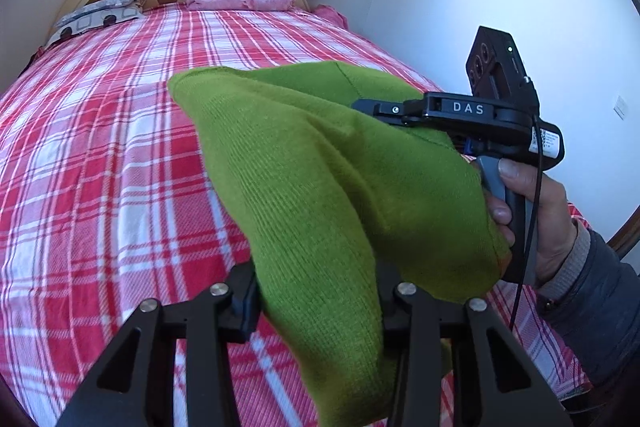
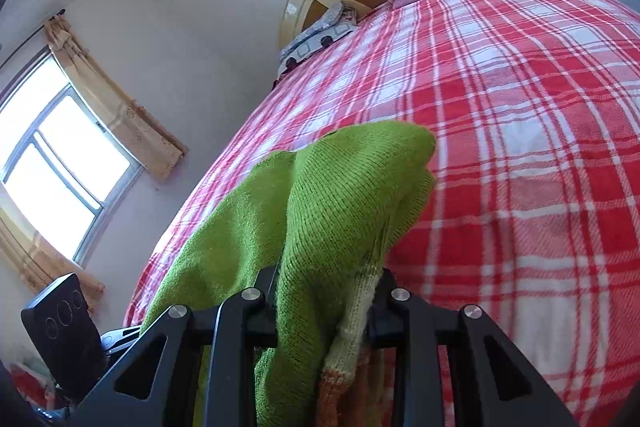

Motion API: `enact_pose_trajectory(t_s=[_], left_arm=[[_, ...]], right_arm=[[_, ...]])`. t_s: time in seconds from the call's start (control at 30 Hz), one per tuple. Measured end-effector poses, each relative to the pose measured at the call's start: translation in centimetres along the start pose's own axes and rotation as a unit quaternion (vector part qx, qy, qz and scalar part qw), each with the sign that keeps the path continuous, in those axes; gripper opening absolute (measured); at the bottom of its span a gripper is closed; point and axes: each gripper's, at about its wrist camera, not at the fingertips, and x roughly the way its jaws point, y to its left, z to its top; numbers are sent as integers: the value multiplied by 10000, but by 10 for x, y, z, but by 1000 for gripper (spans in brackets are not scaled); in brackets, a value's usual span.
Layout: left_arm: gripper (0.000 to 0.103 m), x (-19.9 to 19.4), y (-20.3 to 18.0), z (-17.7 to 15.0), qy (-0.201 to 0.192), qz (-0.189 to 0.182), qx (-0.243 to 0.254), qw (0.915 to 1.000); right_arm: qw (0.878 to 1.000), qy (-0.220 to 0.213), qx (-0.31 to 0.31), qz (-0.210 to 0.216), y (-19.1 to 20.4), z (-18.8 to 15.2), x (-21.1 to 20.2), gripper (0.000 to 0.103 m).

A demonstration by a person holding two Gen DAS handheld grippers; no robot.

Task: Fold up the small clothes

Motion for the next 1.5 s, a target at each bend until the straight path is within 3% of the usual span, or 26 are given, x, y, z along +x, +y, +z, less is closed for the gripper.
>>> enact_pose_trajectory(t_s=[0.6,1.5], left_arm=[[43,-81,36,-58,-309,396,-456,9977],[43,-152,98,-105,-562,1197,-856,9875]], right_arm=[[9967,377,-405,598,96,-41,39,28],[9844,882,-851,1262,210,-65,118,28]])
